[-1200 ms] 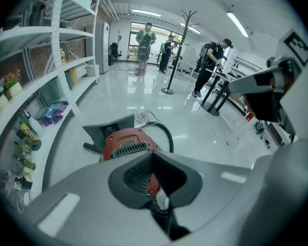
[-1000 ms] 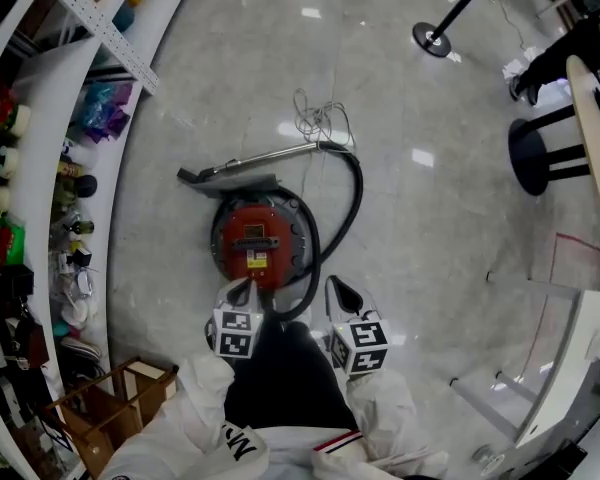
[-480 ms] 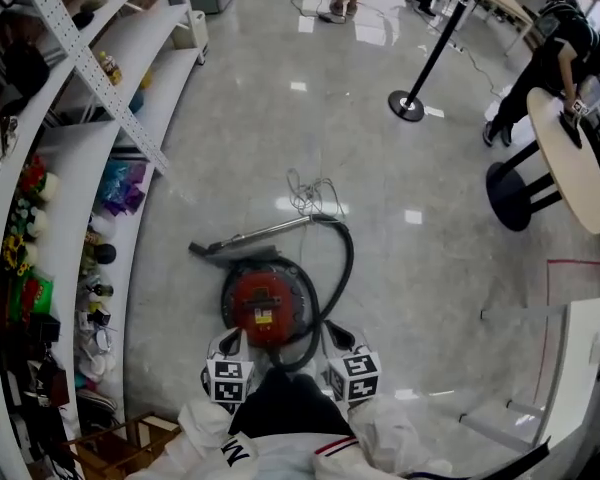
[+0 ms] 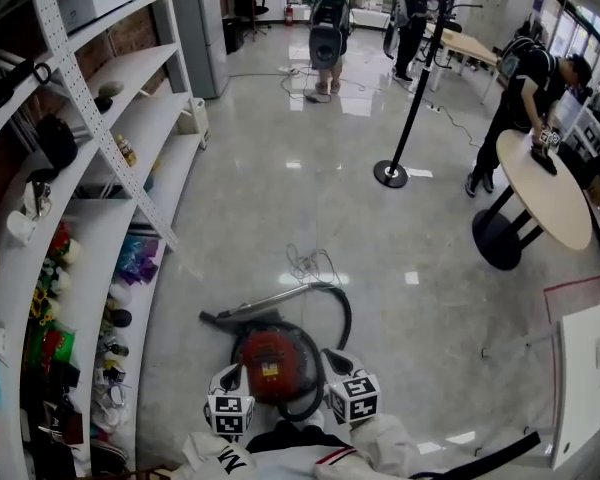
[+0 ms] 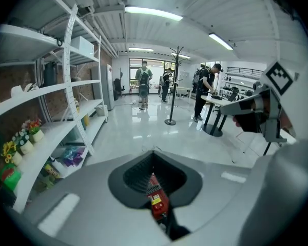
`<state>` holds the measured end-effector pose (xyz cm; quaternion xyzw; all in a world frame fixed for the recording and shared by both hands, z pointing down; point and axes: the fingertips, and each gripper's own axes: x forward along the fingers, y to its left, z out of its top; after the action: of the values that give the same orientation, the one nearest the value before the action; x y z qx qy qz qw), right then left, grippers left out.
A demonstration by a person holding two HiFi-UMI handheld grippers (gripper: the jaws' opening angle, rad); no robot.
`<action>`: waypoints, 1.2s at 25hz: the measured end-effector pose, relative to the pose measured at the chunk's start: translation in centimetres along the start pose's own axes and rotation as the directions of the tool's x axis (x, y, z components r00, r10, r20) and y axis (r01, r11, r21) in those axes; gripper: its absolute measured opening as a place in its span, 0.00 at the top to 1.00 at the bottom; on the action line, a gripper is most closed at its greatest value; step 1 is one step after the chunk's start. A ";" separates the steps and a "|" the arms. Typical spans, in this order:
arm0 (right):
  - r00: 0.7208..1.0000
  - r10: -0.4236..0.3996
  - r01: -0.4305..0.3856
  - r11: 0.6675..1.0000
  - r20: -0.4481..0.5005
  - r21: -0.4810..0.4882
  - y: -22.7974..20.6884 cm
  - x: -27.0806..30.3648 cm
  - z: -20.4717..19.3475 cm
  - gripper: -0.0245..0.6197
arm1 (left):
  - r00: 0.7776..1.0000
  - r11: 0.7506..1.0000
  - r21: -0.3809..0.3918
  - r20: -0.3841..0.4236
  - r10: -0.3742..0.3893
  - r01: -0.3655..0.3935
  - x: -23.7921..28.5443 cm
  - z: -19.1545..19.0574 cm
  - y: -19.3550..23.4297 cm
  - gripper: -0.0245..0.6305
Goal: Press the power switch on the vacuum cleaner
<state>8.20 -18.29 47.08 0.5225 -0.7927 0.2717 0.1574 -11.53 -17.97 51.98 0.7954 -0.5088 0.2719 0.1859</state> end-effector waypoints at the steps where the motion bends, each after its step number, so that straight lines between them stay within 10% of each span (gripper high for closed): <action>1: 1.000 0.000 0.000 1.000 0.011 0.010 0.0 -0.2 0.5 0.96 | 1.000 1.000 0.000 0.012 -0.001 0.001 -0.3 0.6 -0.1 0.96; 30: 0.980 0.105 -0.099 0.994 0.167 -0.041 1.5 -7.8 4.7 0.96 | 0.968 0.994 -0.019 0.229 0.107 -0.105 -7.0 6.6 -2.1 0.96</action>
<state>10.14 -14.83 38.70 0.4998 -0.8333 0.2209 0.0840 -10.36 -15.92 42.41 0.7925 -0.5696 0.1859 0.1136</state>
